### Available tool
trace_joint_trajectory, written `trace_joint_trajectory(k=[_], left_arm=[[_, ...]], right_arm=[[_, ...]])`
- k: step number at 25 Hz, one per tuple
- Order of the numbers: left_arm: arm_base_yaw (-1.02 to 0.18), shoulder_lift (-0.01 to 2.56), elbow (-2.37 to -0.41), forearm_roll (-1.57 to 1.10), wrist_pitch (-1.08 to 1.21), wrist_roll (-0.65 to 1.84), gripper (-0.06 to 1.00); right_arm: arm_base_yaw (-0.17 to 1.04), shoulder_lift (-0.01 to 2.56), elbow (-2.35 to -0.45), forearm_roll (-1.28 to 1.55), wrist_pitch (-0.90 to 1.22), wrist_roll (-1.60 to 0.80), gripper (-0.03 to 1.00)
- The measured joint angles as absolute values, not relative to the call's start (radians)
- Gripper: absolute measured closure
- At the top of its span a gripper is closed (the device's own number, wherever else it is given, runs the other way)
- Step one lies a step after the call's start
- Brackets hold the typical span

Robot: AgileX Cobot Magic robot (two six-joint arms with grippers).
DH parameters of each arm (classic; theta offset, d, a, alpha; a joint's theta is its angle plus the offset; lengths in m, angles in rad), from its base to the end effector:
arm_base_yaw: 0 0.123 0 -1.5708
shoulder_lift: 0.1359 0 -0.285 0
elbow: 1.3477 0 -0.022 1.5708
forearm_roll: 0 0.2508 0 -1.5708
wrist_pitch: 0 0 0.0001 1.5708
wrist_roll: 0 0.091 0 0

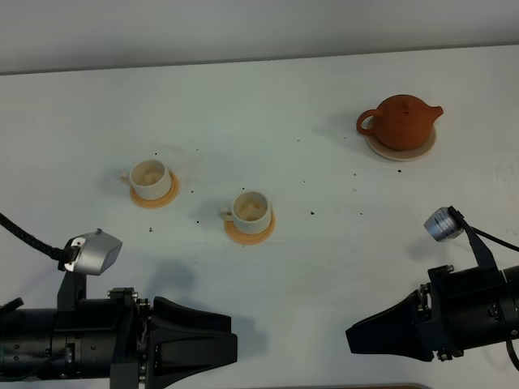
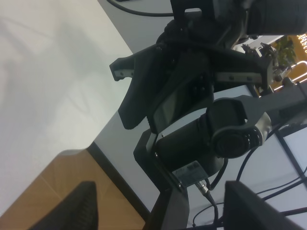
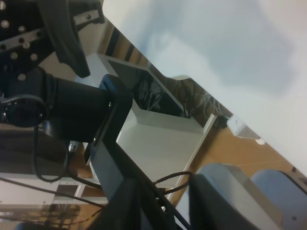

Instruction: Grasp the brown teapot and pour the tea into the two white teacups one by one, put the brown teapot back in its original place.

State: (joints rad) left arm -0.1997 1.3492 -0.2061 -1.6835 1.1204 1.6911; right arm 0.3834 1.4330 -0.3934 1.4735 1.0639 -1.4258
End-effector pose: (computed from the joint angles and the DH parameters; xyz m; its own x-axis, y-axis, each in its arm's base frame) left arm 0.1267 -0.1087 0.1696 -0.8062 0.1022 -0.5827 0.5795 0.3346 -0.7431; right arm 0.1392 0.1416 0.1760 -0.8074 -0.3541 -0.4720 -0.5758 0.2984 0.7612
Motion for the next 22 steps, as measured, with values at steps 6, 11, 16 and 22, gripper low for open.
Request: trace_joint_trajectory(k=[6, 11, 16, 22], left_arm=[[-0.200, 1.349, -0.206, -1.684, 1.120, 1.691, 0.39], [-0.200, 1.349, -0.206, -1.684, 1.120, 1.691, 0.39], [-0.200, 1.349, -0.206, -1.684, 1.120, 1.691, 0.39], [-0.200, 1.349, -0.206, -1.686, 1.120, 1.691, 0.39]], right_arm=[[0.383, 1.433, -0.393, 1.474, 1.064, -1.426, 0.73], [0.383, 1.433, -0.393, 1.474, 1.064, -1.426, 0.73], [0.383, 1.433, -0.393, 1.474, 1.064, -1.426, 0.73], [0.383, 1.433, -0.393, 1.474, 1.064, -1.426, 0.73]])
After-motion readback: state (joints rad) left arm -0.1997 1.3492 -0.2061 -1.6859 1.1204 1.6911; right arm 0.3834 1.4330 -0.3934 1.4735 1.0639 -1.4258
